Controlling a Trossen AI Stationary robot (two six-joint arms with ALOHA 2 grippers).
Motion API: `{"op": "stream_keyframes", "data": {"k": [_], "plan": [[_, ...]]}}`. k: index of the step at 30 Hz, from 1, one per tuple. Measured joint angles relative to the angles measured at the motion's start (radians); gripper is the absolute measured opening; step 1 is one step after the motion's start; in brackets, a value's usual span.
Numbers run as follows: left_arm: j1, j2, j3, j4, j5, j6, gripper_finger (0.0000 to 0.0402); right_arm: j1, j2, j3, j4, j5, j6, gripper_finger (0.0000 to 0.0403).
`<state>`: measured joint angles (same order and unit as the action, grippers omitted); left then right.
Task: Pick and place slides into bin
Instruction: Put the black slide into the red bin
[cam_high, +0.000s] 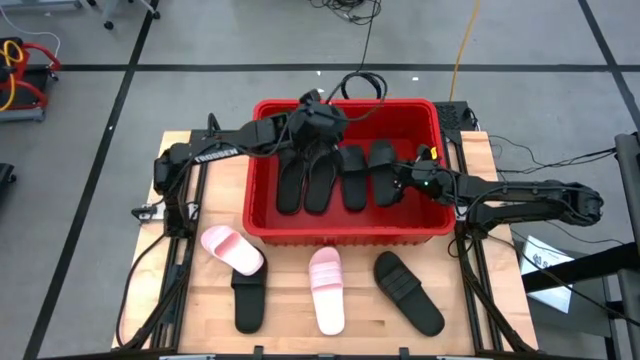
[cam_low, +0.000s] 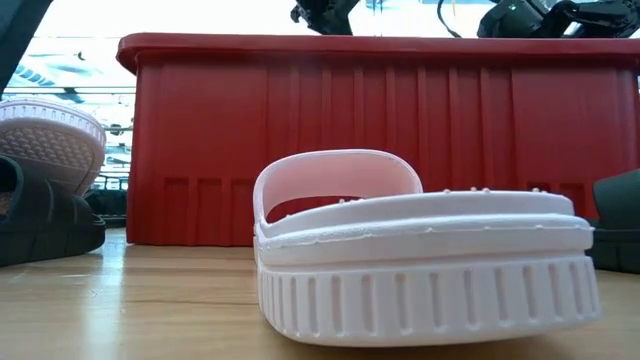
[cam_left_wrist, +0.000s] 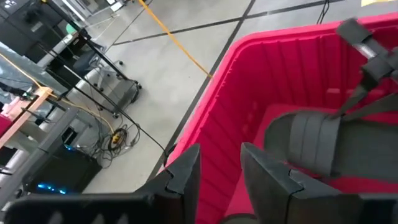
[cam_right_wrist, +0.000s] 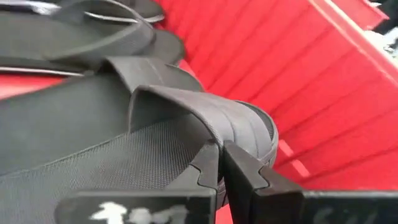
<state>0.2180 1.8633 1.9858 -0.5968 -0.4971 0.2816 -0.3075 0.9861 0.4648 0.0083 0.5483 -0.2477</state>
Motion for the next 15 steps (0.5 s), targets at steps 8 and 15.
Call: {"op": "stream_keyframes", "data": {"k": [8,15], "plan": [[0.063,0.0,0.0,0.004,0.056,0.057,0.0122,0.0,0.024,0.0,0.003,0.053,0.011,0.0003],[0.087,0.0,0.0,0.008,0.059,0.033,0.0122,0.0,0.028,0.0,-0.009,0.051,0.028,0.0004]]}}
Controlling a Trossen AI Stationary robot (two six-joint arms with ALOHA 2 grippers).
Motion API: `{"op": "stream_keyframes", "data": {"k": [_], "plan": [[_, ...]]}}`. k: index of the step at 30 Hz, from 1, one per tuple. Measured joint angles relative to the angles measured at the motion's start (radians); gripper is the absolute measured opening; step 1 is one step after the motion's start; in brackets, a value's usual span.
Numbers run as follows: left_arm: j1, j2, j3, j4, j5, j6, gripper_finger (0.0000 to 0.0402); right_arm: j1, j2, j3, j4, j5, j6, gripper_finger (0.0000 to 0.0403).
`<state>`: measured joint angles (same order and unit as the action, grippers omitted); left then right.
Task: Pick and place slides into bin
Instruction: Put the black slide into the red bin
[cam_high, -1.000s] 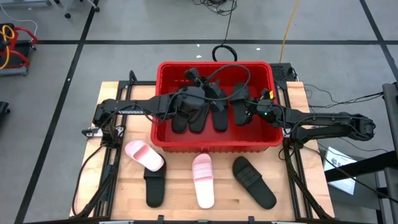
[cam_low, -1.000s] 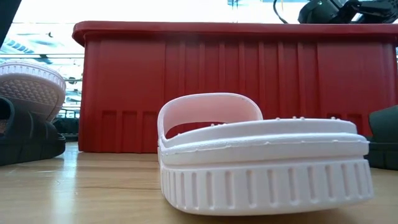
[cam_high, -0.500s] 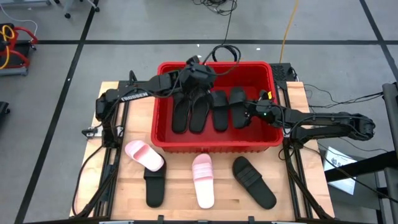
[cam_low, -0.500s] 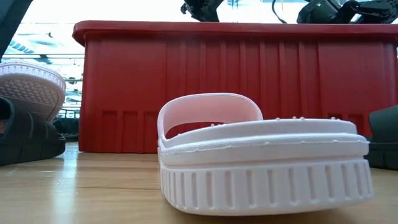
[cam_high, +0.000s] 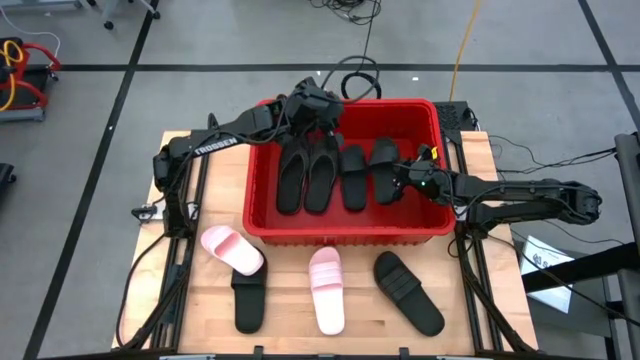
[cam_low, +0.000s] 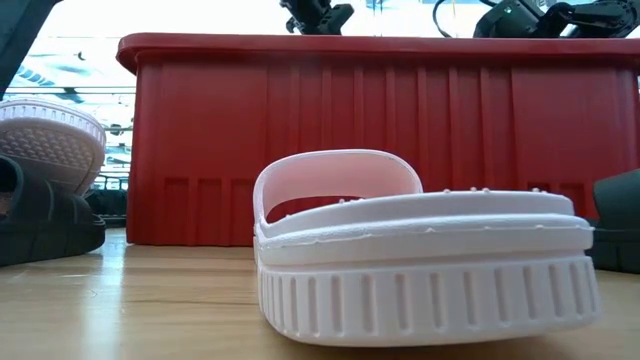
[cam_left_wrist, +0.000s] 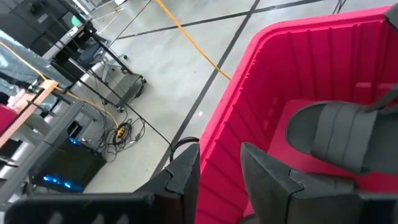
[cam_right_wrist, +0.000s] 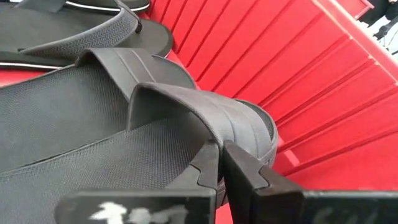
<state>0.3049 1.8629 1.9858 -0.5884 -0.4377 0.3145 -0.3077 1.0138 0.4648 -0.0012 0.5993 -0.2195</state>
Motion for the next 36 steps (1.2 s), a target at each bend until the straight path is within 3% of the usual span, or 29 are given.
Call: {"op": "stream_keyframes", "data": {"k": [6,27,36], "plan": [[0.001,0.0,0.0,0.0,0.0,-0.014,0.0122,0.0,0.001,0.0,-0.016,-0.001,0.003,0.0017],[0.002,-0.001,0.0,-0.018,-0.007,-0.041,0.0122,0.0,-0.019,0.006,-0.018,-0.041,-0.01,0.0121],[0.002,-0.001,0.0,-0.009,-0.007,-0.038,0.0122,-0.002,-0.075,0.163,-0.078,-0.025,-0.031,0.0118]]}}
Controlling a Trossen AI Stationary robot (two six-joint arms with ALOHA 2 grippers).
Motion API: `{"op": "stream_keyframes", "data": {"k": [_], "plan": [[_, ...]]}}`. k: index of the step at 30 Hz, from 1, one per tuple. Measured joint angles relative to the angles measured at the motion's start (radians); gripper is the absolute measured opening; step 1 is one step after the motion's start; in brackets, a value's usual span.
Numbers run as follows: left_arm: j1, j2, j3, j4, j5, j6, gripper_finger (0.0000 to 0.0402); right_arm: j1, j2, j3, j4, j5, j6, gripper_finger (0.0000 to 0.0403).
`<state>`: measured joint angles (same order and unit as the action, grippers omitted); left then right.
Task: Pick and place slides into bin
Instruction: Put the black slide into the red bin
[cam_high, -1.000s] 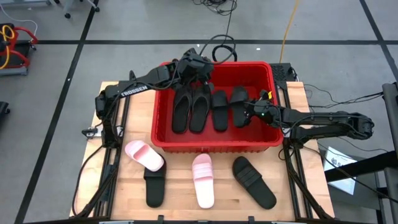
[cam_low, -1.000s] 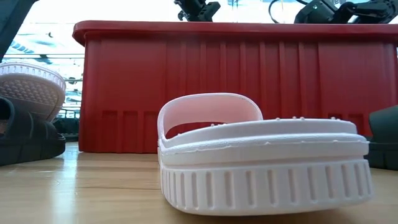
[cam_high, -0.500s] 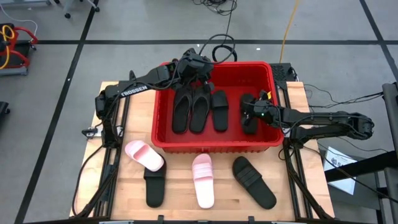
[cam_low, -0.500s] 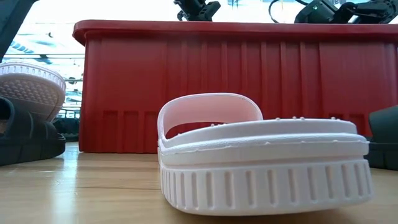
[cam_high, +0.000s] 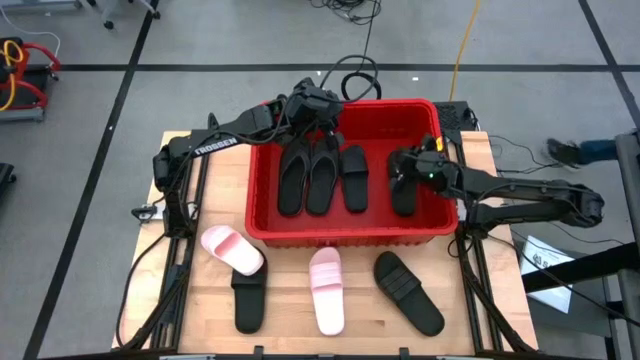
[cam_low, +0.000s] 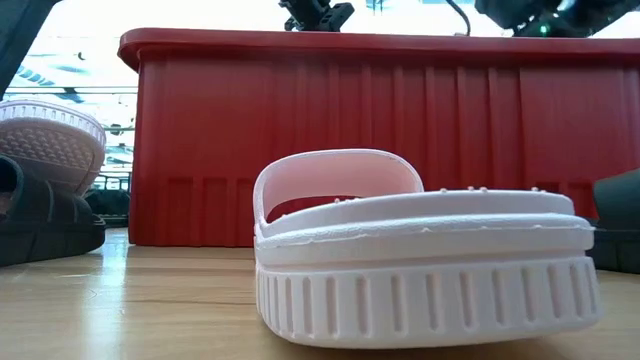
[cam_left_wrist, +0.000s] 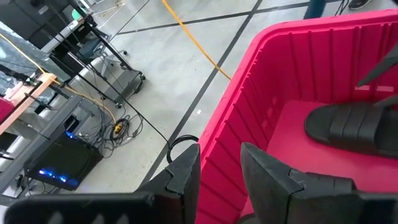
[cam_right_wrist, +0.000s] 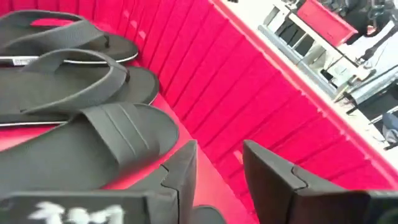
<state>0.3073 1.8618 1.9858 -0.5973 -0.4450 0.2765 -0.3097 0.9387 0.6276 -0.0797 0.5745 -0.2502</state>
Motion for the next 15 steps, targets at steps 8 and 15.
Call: {"op": "stream_keyframes", "data": {"k": [8,15], "plan": [[0.0,0.0,0.0,0.0,0.0,0.005,0.0122,-0.011,0.003,0.157,-0.171,0.003,-0.089,0.0116],[0.0,0.0,0.0,0.0,0.0,0.009,0.0122,-0.092,0.012,0.328,-0.33,-0.018,-0.031,0.0114]]}}
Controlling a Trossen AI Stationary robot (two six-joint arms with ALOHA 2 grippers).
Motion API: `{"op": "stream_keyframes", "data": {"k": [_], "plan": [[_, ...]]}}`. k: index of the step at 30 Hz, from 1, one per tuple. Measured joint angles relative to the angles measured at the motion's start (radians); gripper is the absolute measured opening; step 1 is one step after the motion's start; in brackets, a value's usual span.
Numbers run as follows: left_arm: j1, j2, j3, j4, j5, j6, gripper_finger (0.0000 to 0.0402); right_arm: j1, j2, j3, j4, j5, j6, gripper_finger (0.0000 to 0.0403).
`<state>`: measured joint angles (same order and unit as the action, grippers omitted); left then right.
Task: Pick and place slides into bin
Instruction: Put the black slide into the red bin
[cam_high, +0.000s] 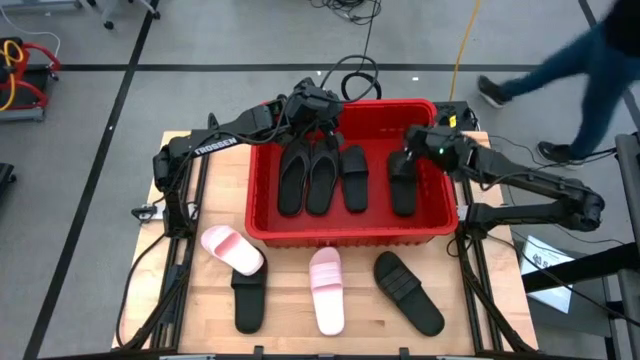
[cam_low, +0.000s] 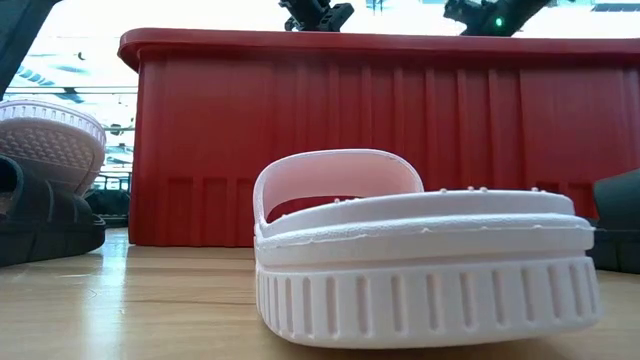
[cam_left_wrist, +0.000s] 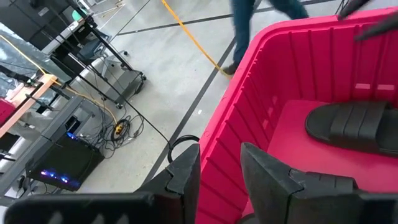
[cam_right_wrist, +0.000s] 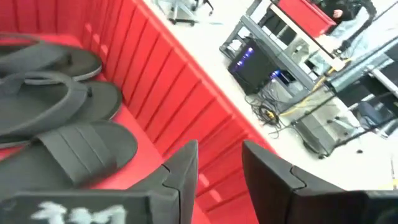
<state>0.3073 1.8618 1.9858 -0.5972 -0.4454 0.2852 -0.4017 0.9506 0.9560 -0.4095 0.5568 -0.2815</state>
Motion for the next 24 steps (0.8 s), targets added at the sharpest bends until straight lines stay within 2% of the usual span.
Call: {"op": "stream_keyframes", "data": {"k": [8,14,18,24], "plan": [[0.0,0.0,0.0,0.001,0.0,0.008,0.0122,-0.074,0.123,0.252,-0.17,-0.099,-0.081,0.0114],[0.0,0.0,0.0,0.0,-0.001,0.008,0.0122,-0.13,0.283,0.402,-0.337,-0.249,-0.1,0.0114],[0.0,0.0,0.0,-0.005,-0.001,0.008,0.0122,-0.154,0.373,0.451,-0.507,-0.321,-0.123,0.0114],[0.0,0.0,0.0,-0.005,-0.001,0.008,0.0122,-0.16,0.487,0.451,-0.674,-0.33,-0.176,0.0114]]}}
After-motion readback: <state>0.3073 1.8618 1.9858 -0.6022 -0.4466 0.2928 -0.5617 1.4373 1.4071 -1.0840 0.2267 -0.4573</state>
